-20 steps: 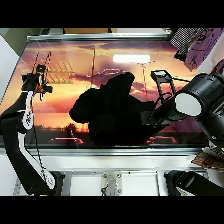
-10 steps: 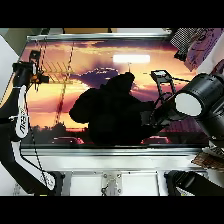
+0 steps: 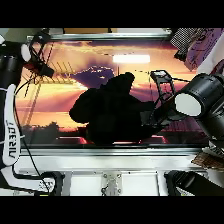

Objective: Fold the clothes and pants, and hang the long-sleeved shirts on hangers.

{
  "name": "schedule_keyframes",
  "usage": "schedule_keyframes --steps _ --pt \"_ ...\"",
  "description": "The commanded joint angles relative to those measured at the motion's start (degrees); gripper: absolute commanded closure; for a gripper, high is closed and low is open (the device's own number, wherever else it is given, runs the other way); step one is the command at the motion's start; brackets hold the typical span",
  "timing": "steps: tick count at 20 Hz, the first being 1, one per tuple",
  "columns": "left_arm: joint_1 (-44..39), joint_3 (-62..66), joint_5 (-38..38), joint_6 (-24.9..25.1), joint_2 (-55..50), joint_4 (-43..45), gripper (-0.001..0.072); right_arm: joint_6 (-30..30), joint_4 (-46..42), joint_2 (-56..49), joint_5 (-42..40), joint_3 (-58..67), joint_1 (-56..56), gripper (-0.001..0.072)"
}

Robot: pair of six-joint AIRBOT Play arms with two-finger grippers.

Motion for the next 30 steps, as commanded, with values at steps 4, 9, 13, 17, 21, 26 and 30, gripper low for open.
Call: schedule_keyframes --steps 4,9,13,17,21,26,30 --pt "1.9 0.0 -26.3 28.8 7.6 -32.3 0.0697 0.0 0.0 0.0 0.0 0.0 0.0 0.0699" --pt "2.1 -3.5 -28.7 37.3 9.4 -32.5 0.0698 0.0 0.0 -0.1 0.0 0.0 0.0 0.0699" --pt "2.3 -16.6 -28.7 45.7 15.8 -32.6 0.0698 0.0 0.0 -0.2 0.0 0.0 0.1 0.0699" --pt "5.2 -27.0 -28.7 48.6 22.9 -33.1 0.0698 0.0 0.0 -0.3 0.0 0.0 0.1 0.0699" --pt "5.6 -36.2 -28.4 49.2 28.2 -32.9 0.0698 0.0 0.0 -0.3 -0.1 0.0 0.0 0.0699" --pt "2.9 -46.6 -27.5 51.8 34.2 -33.0 0.0698 0.0 1.1 -0.3 -0.4 0.0 0.0 0.0699" --pt "0.7 -50.6 -25.5 51.8 35.8 -33.0 0.0698 0.0 1.2 -0.3 -0.4 0.0 0.0 0.0699"
